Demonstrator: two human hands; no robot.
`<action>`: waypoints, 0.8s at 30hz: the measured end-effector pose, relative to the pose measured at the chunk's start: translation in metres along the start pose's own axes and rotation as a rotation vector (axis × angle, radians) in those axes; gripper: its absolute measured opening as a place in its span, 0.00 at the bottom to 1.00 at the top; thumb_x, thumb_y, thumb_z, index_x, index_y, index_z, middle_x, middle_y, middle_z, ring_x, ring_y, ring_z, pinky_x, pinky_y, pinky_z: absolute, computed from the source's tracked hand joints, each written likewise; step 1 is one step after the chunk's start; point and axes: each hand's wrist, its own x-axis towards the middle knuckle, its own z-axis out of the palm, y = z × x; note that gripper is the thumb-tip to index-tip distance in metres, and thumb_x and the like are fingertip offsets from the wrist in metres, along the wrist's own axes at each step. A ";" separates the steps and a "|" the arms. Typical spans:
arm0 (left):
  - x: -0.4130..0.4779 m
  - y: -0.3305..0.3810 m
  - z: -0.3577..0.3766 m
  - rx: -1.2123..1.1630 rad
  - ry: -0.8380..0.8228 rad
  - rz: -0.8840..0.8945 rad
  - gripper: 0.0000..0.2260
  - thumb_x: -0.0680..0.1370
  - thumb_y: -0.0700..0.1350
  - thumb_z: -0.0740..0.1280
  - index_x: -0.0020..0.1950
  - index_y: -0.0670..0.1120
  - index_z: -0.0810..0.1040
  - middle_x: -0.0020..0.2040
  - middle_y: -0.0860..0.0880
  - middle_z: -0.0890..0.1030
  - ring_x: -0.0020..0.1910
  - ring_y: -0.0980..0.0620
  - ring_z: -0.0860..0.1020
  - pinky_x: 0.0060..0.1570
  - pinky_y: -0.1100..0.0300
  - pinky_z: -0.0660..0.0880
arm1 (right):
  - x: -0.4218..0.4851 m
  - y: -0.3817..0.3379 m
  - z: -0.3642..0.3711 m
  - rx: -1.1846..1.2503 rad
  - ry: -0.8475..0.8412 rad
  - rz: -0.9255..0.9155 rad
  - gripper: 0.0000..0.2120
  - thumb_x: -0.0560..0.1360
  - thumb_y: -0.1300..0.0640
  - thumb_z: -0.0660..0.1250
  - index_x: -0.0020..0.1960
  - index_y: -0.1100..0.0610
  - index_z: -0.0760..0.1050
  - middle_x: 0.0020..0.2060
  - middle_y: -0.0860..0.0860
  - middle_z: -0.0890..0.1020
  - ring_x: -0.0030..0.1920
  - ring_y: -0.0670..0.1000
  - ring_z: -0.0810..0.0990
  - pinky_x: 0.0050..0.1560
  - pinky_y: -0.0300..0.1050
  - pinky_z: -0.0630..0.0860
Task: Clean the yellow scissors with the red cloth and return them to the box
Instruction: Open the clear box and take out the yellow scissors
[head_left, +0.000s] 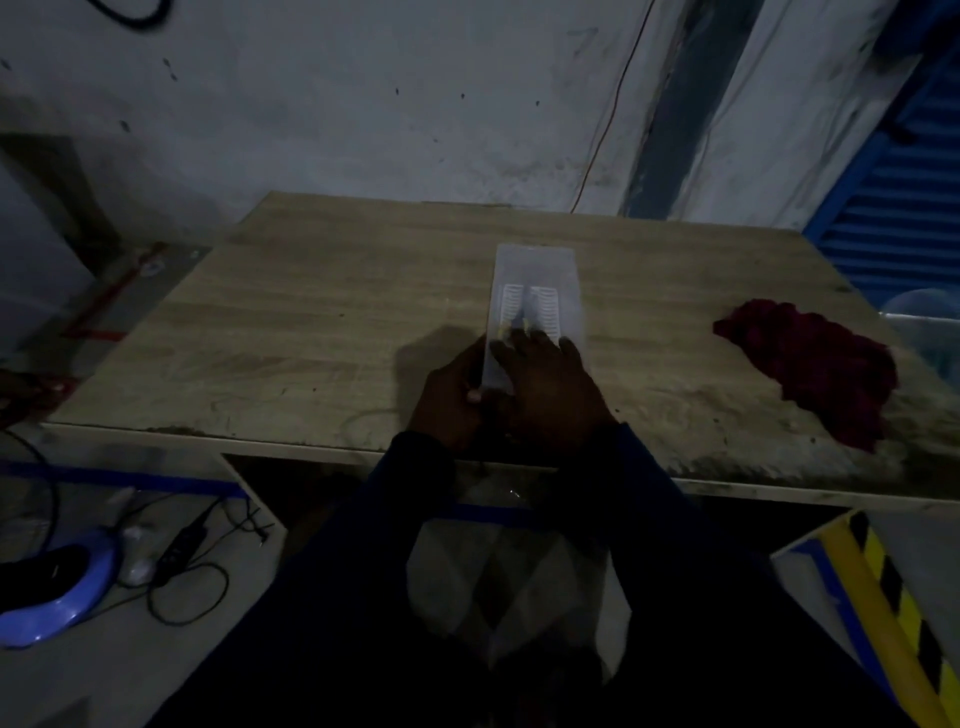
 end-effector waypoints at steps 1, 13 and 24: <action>0.000 -0.002 0.000 -0.001 0.015 0.008 0.27 0.74 0.48 0.69 0.72 0.48 0.70 0.62 0.53 0.77 0.60 0.62 0.73 0.50 0.82 0.66 | 0.001 -0.001 0.002 -0.055 0.045 -0.025 0.41 0.75 0.29 0.45 0.71 0.58 0.69 0.71 0.61 0.70 0.70 0.63 0.69 0.70 0.63 0.61; 0.001 -0.001 0.009 0.109 0.041 0.011 0.37 0.76 0.45 0.70 0.79 0.53 0.53 0.59 0.42 0.82 0.56 0.43 0.80 0.48 0.68 0.69 | -0.011 -0.008 -0.001 -0.322 0.420 -0.089 0.22 0.76 0.49 0.57 0.59 0.62 0.79 0.55 0.60 0.83 0.55 0.61 0.82 0.60 0.62 0.71; -0.012 -0.002 0.010 0.087 0.264 0.179 0.18 0.72 0.54 0.74 0.60 0.56 0.78 0.44 0.53 0.84 0.38 0.58 0.80 0.42 0.61 0.78 | -0.028 0.053 -0.026 1.051 0.798 0.816 0.21 0.75 0.71 0.60 0.68 0.65 0.69 0.54 0.57 0.78 0.54 0.53 0.77 0.62 0.44 0.76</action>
